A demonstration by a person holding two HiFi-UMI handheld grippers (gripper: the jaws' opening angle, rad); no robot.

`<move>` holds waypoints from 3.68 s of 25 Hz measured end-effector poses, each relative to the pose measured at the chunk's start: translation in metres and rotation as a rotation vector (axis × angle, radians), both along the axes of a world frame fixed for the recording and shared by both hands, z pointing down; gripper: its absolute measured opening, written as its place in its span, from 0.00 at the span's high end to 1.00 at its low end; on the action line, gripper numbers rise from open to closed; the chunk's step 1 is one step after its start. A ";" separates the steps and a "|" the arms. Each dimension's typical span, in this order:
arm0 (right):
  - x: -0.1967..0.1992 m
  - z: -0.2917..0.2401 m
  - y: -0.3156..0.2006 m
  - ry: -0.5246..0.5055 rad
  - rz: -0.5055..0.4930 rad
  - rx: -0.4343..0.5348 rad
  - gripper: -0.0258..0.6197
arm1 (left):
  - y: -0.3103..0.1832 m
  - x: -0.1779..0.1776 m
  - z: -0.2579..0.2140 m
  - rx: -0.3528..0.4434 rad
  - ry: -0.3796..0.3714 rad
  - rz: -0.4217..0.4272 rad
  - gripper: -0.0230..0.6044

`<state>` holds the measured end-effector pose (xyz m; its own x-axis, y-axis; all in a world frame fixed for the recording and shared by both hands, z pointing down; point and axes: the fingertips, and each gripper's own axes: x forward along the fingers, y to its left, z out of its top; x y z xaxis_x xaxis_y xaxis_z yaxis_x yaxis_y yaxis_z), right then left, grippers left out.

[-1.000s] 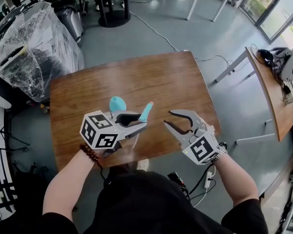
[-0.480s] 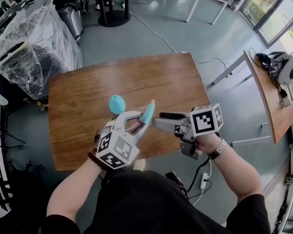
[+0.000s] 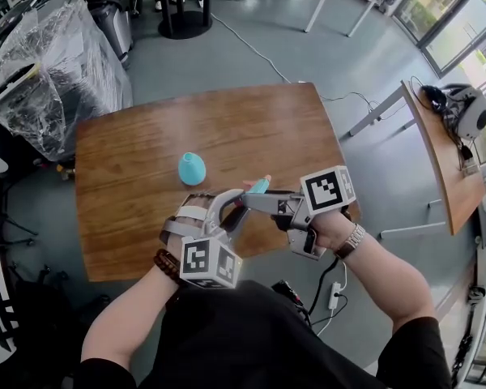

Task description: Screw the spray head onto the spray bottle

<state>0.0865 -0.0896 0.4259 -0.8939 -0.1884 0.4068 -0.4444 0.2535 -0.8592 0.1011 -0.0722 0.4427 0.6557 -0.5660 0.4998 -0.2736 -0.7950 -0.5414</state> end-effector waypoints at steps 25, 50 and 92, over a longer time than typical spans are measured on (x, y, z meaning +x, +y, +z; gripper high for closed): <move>-0.012 0.009 0.005 0.297 -0.235 0.344 0.84 | 0.010 -0.010 0.012 0.015 -0.026 0.028 0.72; -0.003 -0.041 -0.040 0.421 -0.191 0.526 0.84 | -0.074 -0.131 0.063 -0.208 0.246 -0.452 0.38; -0.025 -0.074 -0.048 0.584 -0.293 0.632 0.84 | -0.112 -0.117 0.161 -0.339 0.051 -0.381 0.33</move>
